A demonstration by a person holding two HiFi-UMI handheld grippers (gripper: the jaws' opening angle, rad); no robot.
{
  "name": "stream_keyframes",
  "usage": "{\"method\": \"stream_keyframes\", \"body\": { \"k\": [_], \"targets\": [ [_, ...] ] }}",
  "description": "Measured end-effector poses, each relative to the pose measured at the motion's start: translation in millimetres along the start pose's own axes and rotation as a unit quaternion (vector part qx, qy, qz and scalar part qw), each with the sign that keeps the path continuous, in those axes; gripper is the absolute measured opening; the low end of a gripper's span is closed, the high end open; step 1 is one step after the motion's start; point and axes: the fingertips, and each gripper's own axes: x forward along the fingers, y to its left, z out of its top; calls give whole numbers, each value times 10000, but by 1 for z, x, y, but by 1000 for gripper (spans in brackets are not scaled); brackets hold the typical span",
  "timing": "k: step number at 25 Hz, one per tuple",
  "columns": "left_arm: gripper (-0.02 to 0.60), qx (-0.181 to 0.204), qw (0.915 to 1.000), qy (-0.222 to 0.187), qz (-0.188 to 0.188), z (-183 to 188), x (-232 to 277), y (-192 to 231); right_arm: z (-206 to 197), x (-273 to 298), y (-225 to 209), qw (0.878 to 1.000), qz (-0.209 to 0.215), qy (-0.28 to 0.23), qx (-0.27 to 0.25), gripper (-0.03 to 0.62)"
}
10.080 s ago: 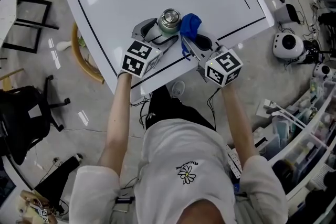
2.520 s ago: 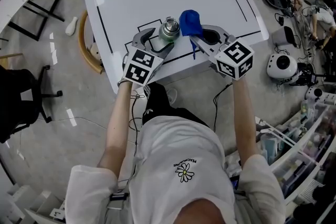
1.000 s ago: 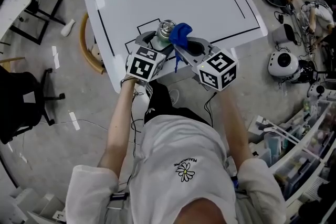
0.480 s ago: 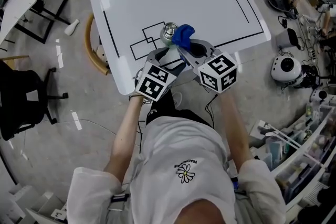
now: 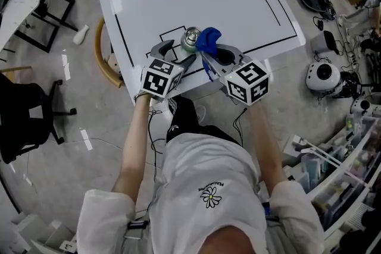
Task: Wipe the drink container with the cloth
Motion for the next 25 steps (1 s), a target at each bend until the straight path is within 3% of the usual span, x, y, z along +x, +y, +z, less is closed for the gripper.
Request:
{"method": "stream_keyframes", "body": {
  "k": [12,25],
  "targets": [
    [337,47,9993,114,-346,-10,4,-32,2,2,-20,9993,-361,1,-20,43],
    [337,-275,9985,103,-464,-13,0,-48,-1,-3,-1,9996,-229,-49,171,43]
  ]
}}
